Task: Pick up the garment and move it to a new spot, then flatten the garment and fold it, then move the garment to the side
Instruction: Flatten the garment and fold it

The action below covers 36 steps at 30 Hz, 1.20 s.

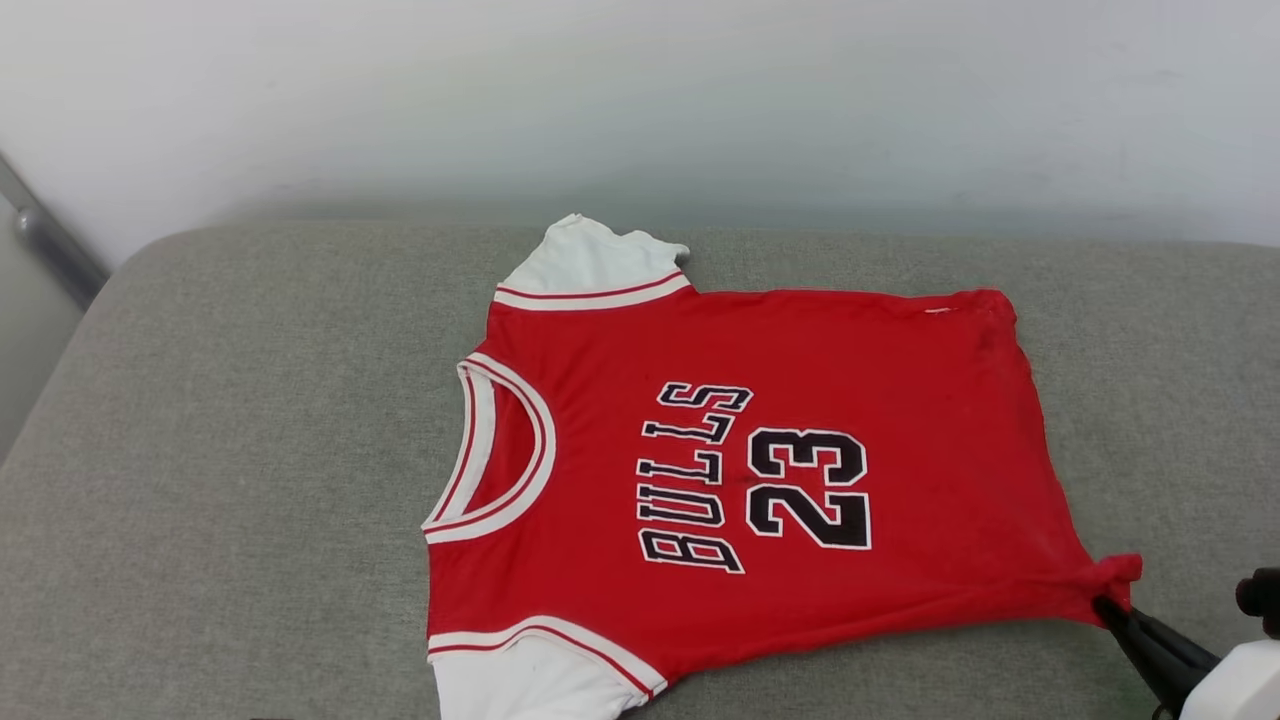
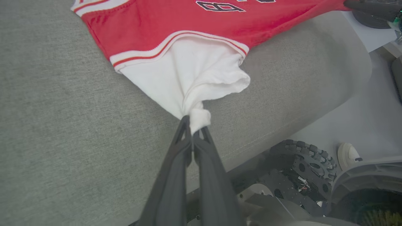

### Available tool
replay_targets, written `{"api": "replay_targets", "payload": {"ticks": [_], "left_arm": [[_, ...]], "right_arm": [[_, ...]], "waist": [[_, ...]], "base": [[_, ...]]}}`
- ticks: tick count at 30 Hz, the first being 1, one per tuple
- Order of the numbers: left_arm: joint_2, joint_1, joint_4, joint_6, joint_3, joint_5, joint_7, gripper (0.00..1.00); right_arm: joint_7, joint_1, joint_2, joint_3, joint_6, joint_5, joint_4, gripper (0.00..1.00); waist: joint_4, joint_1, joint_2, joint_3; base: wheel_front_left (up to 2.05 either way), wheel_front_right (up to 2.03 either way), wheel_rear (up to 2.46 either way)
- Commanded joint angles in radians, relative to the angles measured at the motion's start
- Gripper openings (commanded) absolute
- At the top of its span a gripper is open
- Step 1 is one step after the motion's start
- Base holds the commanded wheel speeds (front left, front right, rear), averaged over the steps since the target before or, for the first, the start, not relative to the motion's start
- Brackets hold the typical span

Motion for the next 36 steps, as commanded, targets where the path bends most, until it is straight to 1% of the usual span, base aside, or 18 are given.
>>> {"api": "replay_targets", "payload": {"ticks": [1, 5, 7, 9, 13, 19, 22, 30, 34, 36], "left_arm": [[0.026, 0.003, -0.015, 0.006, -0.002, 0.024, 0.008, 0.00], [0.041, -0.030, -0.047, 0.019, 0.027, 0.042, -0.011, 0.00], [0.052, -0.046, -0.061, 0.027, 0.048, 0.050, -0.023, 0.00], [0.063, -0.069, -0.074, 0.035, 0.069, 0.063, -0.034, 0.00], [0.062, -0.110, -0.091, 0.036, 0.095, 0.078, -0.041, 0.00], [0.050, -0.229, -0.088, 0.030, 0.131, 0.114, -0.018, 0.00], [0.025, -0.295, -0.060, 0.017, 0.140, 0.128, -0.010, 0.00], [-0.038, -0.463, 0.061, -0.039, 0.152, 0.141, 0.013, 0.00], [-0.057, -0.519, 0.138, -0.069, 0.123, 0.170, 0.045, 0.00], [-0.083, -0.539, 0.178, -0.077, 0.109, 0.178, 0.045, 0.00]], "right_arm": [[0.007, 0.026, 0.002, -0.018, 0.000, 0.005, -0.023, 0.00], [0.025, 0.045, 0.006, -0.041, 0.000, 0.004, -0.058, 0.00], [0.036, 0.039, 0.010, -0.043, 0.000, 0.011, -0.071, 0.00], [0.046, 0.018, 0.001, -0.040, 0.000, 0.011, -0.080, 0.00], [0.056, -0.012, -0.006, -0.035, 0.000, 0.005, -0.077, 0.00], [0.087, -0.101, -0.018, -0.020, 0.000, -0.005, -0.066, 0.00], [0.098, -0.150, -0.024, -0.005, 0.000, -0.007, -0.054, 0.00], [0.148, -0.263, -0.037, 0.040, 0.000, -0.018, 0.004, 0.00], [0.168, -0.311, -0.030, 0.069, 0.000, -0.026, 0.030, 0.00], [0.174, -0.328, -0.031, 0.085, 0.000, -0.031, 0.044, 0.00]], "waist": [[-0.006, 0.0002, 0.0000, 0.001], [-0.013, 0.0002, 0.0000, 0.011], [-0.018, 0.0002, 0.0000, 0.019], [-0.023, 0.0002, 0.0000, 0.034], [-0.024, 0.0002, 0.0000, 0.060], [-0.032, 0.0002, 0.0000, 0.133], [-0.036, 0.0002, 0.0000, 0.168], [-0.043, 0.0002, 0.0000, 0.233], [-0.050, 0.0002, 0.0000, 0.253], [-0.052, 0.0002, 0.0000, 0.260]], "base": [[0.00, 0.00, 0.00], [0.00, 0.00, 0.00], [0.00, 0.00, 0.00], [0.00, 0.00, 0.00], [0.00, 0.00, 0.00], [0.00, 0.00, 0.00], [0.00, 0.00, 0.00], [0.00, 0.00, 0.00], [0.00, 0.00, 0.00], [0.00, 0.00, 0.00]]}}
